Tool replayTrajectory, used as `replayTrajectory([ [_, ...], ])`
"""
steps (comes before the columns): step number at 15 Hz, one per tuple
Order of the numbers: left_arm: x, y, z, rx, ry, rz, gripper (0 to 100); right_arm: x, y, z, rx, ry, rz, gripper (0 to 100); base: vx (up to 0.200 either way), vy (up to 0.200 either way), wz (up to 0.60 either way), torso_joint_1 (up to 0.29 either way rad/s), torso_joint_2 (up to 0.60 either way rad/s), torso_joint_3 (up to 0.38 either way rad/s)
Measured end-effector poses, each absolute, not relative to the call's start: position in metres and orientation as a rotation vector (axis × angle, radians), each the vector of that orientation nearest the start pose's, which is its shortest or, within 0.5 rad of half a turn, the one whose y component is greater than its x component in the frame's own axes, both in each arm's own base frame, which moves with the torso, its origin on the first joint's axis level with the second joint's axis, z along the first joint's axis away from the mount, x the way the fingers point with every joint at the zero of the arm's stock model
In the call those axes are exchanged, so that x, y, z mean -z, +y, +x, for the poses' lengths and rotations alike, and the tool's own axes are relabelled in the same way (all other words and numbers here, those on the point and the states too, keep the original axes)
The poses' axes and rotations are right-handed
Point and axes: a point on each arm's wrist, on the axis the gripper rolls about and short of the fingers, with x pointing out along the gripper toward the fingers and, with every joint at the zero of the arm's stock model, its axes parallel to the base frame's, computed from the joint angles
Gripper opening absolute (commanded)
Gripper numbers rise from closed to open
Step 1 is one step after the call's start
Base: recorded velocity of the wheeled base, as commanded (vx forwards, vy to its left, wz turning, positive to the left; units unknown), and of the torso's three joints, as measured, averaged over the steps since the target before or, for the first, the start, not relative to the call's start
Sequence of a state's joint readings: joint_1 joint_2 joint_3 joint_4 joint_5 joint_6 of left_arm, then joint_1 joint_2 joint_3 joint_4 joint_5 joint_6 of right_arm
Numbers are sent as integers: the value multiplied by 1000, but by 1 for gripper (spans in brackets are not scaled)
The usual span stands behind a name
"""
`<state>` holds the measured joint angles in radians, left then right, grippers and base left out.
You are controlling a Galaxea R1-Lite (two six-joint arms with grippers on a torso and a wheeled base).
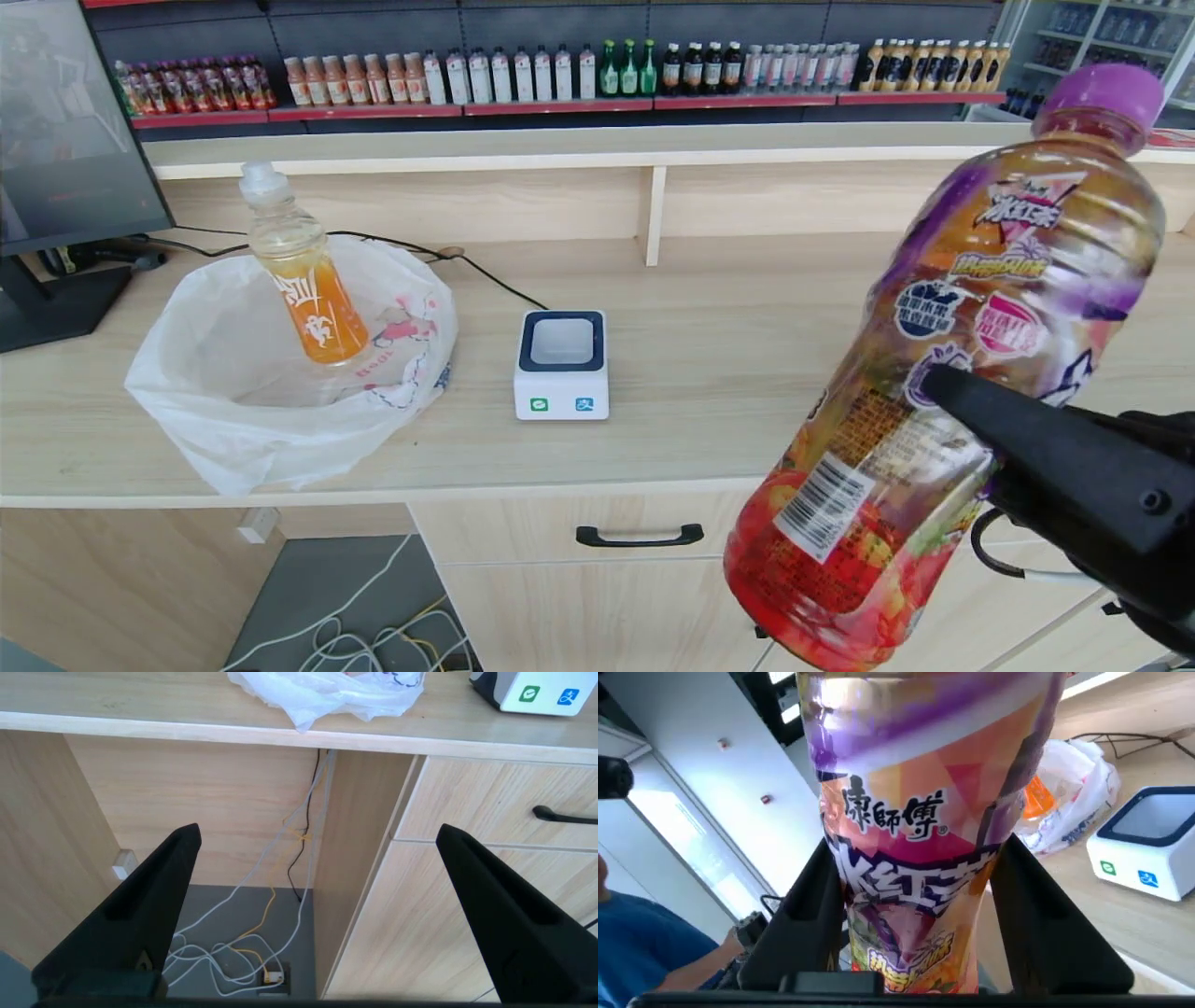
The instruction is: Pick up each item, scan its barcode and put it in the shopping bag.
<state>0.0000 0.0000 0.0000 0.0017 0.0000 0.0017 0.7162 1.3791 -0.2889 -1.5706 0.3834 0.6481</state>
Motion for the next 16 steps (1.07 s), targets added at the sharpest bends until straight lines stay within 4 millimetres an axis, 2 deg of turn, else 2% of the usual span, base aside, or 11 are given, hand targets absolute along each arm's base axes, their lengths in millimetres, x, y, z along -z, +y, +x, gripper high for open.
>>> replayTrajectory([
  [4, -75, 0, -23, 0, 2, 2, 100, -235, 130, 136, -1285, -105, 741, 0, 0, 0, 0, 0, 0, 0],
  [8, -75, 0, -23, 0, 2, 2, 100, -241, 133, 138, -1319, -101, 758, 0, 0, 0, 0, 0, 0, 0],
  [11, -75, 0, -23, 0, 2, 2, 100, -255, 135, 141, -1342, -128, 802, 0, 0, 0, 0, 0, 0, 0],
  [16, -75, 0, -23, 0, 2, 2, 100, -258, 137, 141, -1350, -140, 802, 0, 0, 0, 0, 0, 0, 0],
])
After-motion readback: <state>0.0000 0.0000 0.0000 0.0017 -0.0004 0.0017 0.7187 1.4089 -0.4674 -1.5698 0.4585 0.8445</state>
